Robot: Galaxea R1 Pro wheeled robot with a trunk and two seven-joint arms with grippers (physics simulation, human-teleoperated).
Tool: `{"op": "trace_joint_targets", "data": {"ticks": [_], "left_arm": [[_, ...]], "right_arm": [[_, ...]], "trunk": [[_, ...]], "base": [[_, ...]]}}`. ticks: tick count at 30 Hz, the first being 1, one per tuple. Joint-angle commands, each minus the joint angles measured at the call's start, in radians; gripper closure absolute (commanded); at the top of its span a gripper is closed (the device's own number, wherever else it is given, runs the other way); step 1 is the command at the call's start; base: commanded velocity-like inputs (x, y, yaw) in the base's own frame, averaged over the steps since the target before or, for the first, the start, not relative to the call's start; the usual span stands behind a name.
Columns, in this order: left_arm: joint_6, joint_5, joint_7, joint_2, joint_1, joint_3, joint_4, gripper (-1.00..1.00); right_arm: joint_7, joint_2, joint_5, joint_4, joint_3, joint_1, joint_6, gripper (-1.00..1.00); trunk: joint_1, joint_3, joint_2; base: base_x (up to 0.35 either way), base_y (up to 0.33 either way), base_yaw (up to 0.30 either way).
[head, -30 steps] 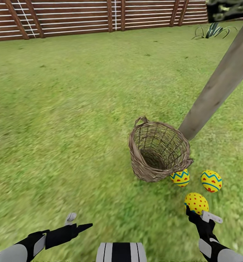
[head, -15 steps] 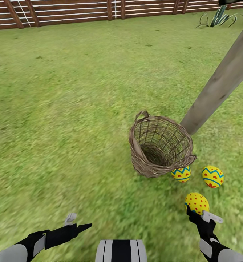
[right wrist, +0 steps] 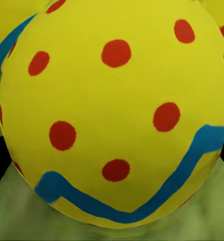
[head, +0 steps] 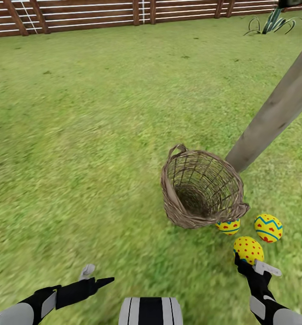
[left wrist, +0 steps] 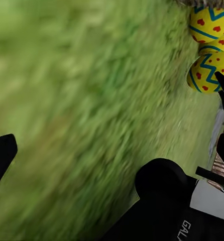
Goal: Take the three Easter eggs out of the wicker basket on the lawn in the garden, then place them on the lawn next to a single tree (choose any tree) so that all three eggs are next to the same tree and none are left in the basket.
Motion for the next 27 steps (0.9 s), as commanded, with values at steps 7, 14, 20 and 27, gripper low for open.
{"op": "trace_joint_targets", "data": {"ticks": [7,14,20,27], "left_arm": [[0.012,-0.008,-0.002,-0.002,0.000,0.009,-0.001,-1.00],[0.011,-0.008,-0.001,-0.002,0.000,0.009,-0.001,-1.00],[0.011,-0.008,-0.001,-0.002,0.000,0.010,-0.001,-1.00],[0.011,-0.008,-0.001,-0.002,0.000,0.009,-0.001,-1.00]], "right_arm": [[0.003,-0.002,0.000,0.002,-0.008,0.000,-0.006,1.00],[0.003,-0.002,-0.002,0.004,-0.008,0.000,-0.008,-1.00],[0.003,-0.002,-0.002,0.004,-0.008,0.000,-0.008,-1.00],[0.003,-0.002,-0.002,0.004,-0.008,0.000,-0.009,-1.00]], "trunk": [[0.000,-0.001,0.000],[0.000,-0.001,0.000],[-0.002,0.023,0.001],[-0.005,0.050,0.003]], "base": [[0.163,0.000,0.000],[0.004,0.000,0.000],[0.000,0.000,0.000],[-0.032,0.000,0.000]]}}
